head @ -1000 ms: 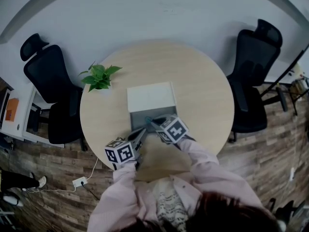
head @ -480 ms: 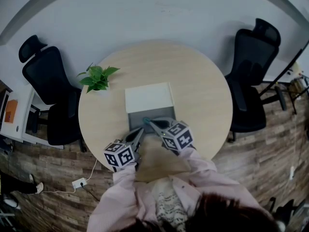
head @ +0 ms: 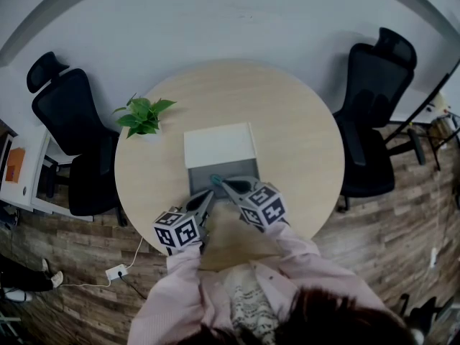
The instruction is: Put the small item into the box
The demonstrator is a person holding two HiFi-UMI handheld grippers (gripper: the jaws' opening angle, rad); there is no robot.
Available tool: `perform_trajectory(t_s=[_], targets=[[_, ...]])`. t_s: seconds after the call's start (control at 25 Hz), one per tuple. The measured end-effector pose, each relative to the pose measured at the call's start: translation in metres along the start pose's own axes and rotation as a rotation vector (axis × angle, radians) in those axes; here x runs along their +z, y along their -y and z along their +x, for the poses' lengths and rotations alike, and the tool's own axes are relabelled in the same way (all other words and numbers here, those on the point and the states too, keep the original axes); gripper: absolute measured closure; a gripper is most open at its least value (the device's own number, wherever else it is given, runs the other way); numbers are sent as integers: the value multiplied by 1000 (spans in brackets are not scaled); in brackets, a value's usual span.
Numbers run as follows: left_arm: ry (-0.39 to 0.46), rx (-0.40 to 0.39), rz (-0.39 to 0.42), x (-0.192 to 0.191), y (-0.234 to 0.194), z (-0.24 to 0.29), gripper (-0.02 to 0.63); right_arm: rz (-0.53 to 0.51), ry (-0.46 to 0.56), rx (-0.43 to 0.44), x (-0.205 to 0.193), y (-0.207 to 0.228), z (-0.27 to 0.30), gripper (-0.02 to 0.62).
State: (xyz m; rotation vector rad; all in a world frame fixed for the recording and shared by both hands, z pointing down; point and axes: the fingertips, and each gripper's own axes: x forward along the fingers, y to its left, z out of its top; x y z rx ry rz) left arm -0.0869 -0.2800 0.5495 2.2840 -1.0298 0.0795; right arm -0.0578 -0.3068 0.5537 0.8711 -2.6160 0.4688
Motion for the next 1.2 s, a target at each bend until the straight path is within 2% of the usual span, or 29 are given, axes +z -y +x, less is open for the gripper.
perform_trajectory(t_s=[0.6,1.2], targets=[[6,-2,38,1,3,0,595,14,60,46,8,-2,-13,598],[9,-6,56,-1,6,-7,595,7,67,68,9,-12,-17,598]])
